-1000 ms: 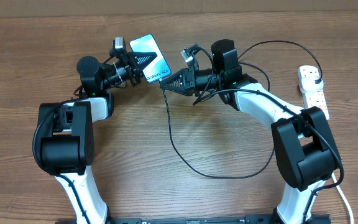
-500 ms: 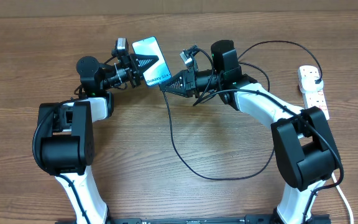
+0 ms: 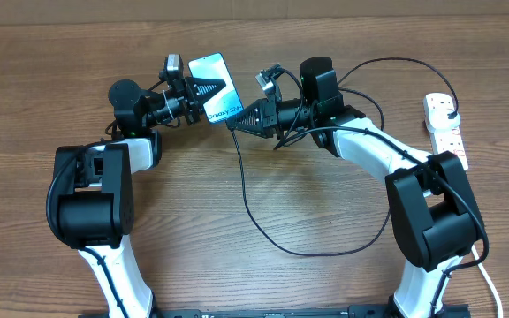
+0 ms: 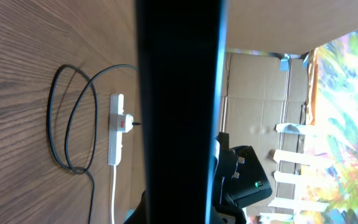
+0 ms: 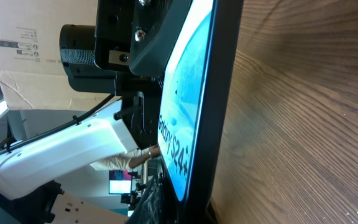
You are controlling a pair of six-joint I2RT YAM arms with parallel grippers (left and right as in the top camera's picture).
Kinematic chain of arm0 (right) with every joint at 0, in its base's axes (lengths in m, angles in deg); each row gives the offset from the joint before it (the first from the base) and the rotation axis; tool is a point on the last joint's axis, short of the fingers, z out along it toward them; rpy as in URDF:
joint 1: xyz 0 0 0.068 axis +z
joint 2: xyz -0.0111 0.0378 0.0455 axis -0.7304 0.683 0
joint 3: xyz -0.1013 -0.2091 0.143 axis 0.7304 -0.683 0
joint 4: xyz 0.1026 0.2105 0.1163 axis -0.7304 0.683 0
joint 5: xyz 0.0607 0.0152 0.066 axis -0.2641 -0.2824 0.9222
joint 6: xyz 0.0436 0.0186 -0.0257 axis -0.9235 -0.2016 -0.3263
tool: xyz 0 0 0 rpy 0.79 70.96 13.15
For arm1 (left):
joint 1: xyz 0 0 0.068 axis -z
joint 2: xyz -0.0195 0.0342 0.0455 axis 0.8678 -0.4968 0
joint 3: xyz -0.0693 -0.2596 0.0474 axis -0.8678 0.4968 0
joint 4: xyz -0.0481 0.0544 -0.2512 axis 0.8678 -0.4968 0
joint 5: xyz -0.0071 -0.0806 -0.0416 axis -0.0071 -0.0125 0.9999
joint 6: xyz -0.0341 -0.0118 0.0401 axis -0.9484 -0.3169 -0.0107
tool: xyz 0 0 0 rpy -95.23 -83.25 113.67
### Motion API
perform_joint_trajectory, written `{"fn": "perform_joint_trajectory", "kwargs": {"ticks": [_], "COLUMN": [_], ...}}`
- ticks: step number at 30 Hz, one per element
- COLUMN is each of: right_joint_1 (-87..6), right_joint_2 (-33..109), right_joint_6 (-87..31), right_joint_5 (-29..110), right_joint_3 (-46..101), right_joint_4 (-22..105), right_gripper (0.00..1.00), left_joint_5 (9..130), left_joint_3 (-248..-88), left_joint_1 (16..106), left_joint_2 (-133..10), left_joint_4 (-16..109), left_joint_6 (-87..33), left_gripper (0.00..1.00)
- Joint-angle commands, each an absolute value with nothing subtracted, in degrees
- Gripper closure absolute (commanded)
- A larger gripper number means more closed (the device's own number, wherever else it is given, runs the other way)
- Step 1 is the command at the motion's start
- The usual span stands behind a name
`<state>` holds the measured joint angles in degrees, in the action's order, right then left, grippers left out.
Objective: Plug charger to phone and switch on socket
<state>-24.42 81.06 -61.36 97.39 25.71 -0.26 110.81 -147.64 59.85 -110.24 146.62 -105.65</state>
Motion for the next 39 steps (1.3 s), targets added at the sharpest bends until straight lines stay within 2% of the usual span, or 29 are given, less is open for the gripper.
{"fn": "perform_joint_trajectory", "kwargs": {"ticks": [1, 11, 20, 22, 26, 28, 30, 33, 37, 39], "right_joint_1": [-25.6, -25.6, -25.7, -25.7, -25.7, -25.7, -25.8, -26.7, -28.9, -30.1], "right_joint_2": [79.4, 79.4, 79.4, 79.4, 79.2, 78.6, 77.5, 74.1, 68.9, 66.3], "right_joint_6": [-61.5, -60.4, -57.2, -56.9, -55.6, -55.3, -53.9, -52.2, -46.9, -42.2], "right_joint_5": [88.8, 87.9, 95.3, 97.3, 99.9, 101.6, 103.2, 105.6, 105.9, 103.7], "right_joint_3": [26.9, 26.9, 26.9, 26.9, 26.9, 26.9, 26.9, 26.9, 26.9, 26.9], "right_joint_4": [-1.0, -0.9, -1.0, -1.0, -1.2, -1.2, -1.1, -0.7, 5.3, 11.5], "right_gripper": [0.96, 0.96, 0.96, 0.70, 0.51, 0.36, 0.30, 0.13, 0.10, 0.04], "left_joint_5": [120.6, 120.8, 117.6, 116.8, 115.7, 115.1, 114.6, 114.4, 116.5, 118.3], "left_joint_3": [-147.9, -147.9, -147.9, -147.9, -147.9, -147.9, -147.9, -147.9, -147.9, -147.9], "left_joint_1": [61.1, 61.0, 60.9, 60.9, 60.9, 60.9, 60.9, 60.8, 60.9, 61.3], "left_joint_2": [-110.0, -110.0, -110.0, -110.0, -110.0, -110.0, -110.0, -110.0, -110.0, -110.0], "left_joint_4": [147.4, 147.4, 147.4, 147.4, 147.4, 147.4, 147.4, 147.3, 145.5, 144.0], "left_joint_6": [-105.3, -106.7, -106.3, -106.1, -105.8, -105.5, -104.9, -102.8, -97.2, -93.5], "left_gripper": [0.95, 0.96, 0.95, 0.95, 0.96, 0.96, 0.95, 0.96, 0.96, 0.96]}}
